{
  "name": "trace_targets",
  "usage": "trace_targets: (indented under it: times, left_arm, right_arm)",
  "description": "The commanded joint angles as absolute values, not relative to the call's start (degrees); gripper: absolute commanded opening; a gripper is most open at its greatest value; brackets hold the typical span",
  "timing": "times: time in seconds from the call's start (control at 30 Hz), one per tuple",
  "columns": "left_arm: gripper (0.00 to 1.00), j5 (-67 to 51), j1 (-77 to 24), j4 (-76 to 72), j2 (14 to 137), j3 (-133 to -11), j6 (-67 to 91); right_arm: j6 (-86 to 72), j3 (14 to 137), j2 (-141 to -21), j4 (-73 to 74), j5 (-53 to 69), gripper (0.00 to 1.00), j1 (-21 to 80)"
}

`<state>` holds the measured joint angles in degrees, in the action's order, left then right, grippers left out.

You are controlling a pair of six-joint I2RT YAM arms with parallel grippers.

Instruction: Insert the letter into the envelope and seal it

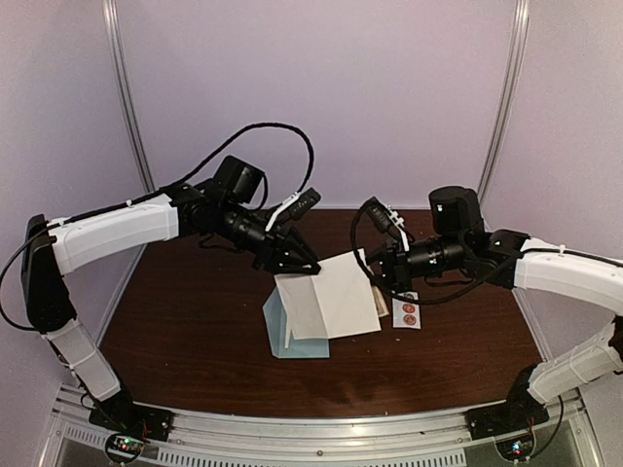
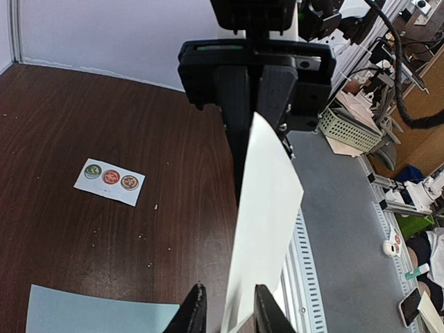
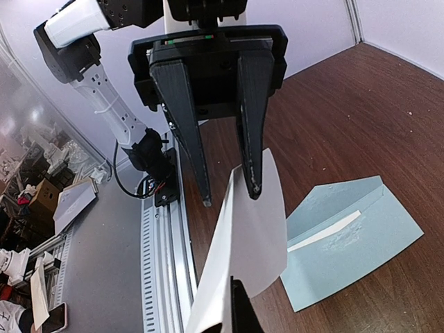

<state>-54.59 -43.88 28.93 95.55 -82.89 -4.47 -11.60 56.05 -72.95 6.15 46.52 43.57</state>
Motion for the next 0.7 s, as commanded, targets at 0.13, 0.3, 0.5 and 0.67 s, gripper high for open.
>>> trace_targets:
  times: [0.13, 0.3, 0.5, 0.67]
  left_arm:
    - [0.21, -52.60, -44.03, 31.44, 95.98, -82.96, -7.04]
    - [0.07, -53.57, -44.03, 31.53, 95.98, -82.57, -7.20]
    - [0.00, -54.08, -44.04, 30.24, 94.86, -81.48, -5.45]
    - [0.00, -49.12, -44.03, 14.19, 87.41, -73.31, 5.65]
  right_arm:
    - [-10.11, 58.10, -72.64, 6.46, 46.55, 0.00, 43.26]
    - [-10.12, 58.18, -72.85, 6.32, 46.58, 0.00, 43.28]
    - [-12.25, 57.20, -71.78, 4.65, 42.63, 0.04, 42.67]
    - [-17.85, 52.18, -68.47, -1.83, 41.23, 0.61, 38.92]
